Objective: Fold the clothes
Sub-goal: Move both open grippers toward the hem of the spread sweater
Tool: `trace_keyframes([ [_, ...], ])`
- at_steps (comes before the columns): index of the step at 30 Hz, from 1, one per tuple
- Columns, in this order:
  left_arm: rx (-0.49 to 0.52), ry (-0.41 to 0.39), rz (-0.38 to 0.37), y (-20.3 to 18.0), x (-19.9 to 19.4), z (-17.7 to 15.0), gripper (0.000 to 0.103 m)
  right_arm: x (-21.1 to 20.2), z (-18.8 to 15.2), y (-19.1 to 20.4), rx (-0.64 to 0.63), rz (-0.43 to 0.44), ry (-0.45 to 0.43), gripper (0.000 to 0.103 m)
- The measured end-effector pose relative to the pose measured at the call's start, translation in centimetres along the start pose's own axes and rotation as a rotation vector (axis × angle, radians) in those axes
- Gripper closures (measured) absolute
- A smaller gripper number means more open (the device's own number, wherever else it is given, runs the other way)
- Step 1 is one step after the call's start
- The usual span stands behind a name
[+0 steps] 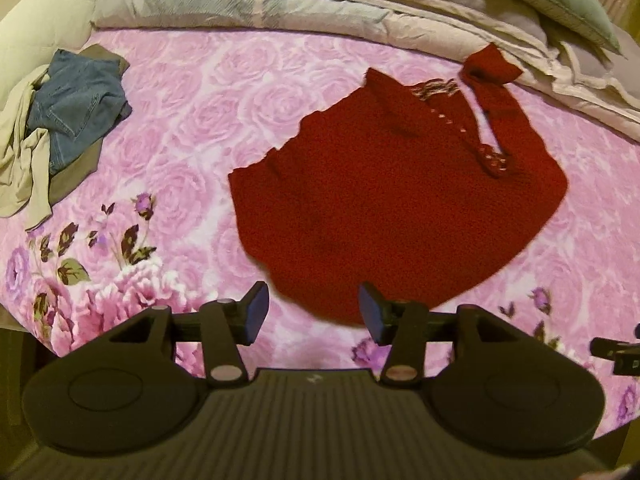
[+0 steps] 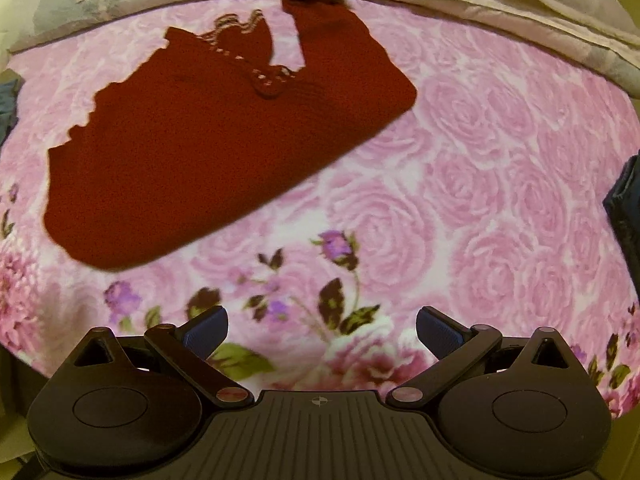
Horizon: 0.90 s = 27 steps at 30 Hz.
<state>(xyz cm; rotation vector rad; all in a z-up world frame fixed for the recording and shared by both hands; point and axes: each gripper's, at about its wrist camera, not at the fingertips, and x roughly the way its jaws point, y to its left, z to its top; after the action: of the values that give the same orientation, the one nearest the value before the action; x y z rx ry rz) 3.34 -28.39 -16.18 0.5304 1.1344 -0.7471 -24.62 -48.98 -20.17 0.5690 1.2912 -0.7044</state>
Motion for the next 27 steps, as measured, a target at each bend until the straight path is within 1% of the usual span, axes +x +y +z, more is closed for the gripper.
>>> trace_keyframes([
  [3, -0.016, 0.007, 0.005, 1.7, 2.2, 0.6, 0.057, 2.1, 1.1, -0.6, 0.007, -0.018, 0.004, 0.000],
  [6, -0.048, 0.010, -0.017, 3.7, 4.9, 1.2, 0.056, 4.2, 2.7, -0.8, 0.010, -0.031, -0.011, 0.000],
  [8, -0.074, 0.027, -0.030, 5.1, 7.2, 1.6, 0.056, 5.4, 4.0, -0.5, 0.007, -0.036, -0.042, 0.000],
  [12, -0.113, 0.041, -0.048, 7.3, 11.8, 2.7, 0.056, 7.8, 7.9, 0.6, -0.009, -0.023, -0.127, 0.001],
  [13, -0.123, 0.040, -0.049, 7.8, 13.0, 3.1, 0.056, 8.4, 9.0, 1.0, -0.017, -0.017, -0.152, 0.006],
  [14, -0.134, 0.040, -0.051, 8.3, 14.1, 3.4, 0.056, 9.1, 10.0, 1.4, -0.026, -0.013, -0.175, 0.019],
  [15, -0.149, 0.040, -0.057, 8.8, 15.1, 3.7, 0.056, 9.7, 11.0, 1.7, -0.035, -0.008, -0.198, 0.024],
  [17, -0.182, 0.038, -0.074, 9.7, 17.0, 4.4, 0.056, 10.8, 13.0, 2.3, -0.045, 0.009, -0.244, 0.024],
  [19, -0.197, 0.032, -0.083, 10.5, 18.6, 5.0, 0.056, 11.7, 14.7, 3.0, -0.066, 0.046, -0.284, 0.024],
  [23, -0.206, 0.013, -0.089, 11.8, 21.3, 6.1, 0.056, 13.8, 17.8, 5.1, -0.154, 0.079, -0.308, 0.024],
  [27, -0.240, -0.006, -0.143, 12.8, 22.9, 6.9, 0.059, 15.8, 20.2, 7.4, -0.267, 0.117, -0.336, 0.025],
])
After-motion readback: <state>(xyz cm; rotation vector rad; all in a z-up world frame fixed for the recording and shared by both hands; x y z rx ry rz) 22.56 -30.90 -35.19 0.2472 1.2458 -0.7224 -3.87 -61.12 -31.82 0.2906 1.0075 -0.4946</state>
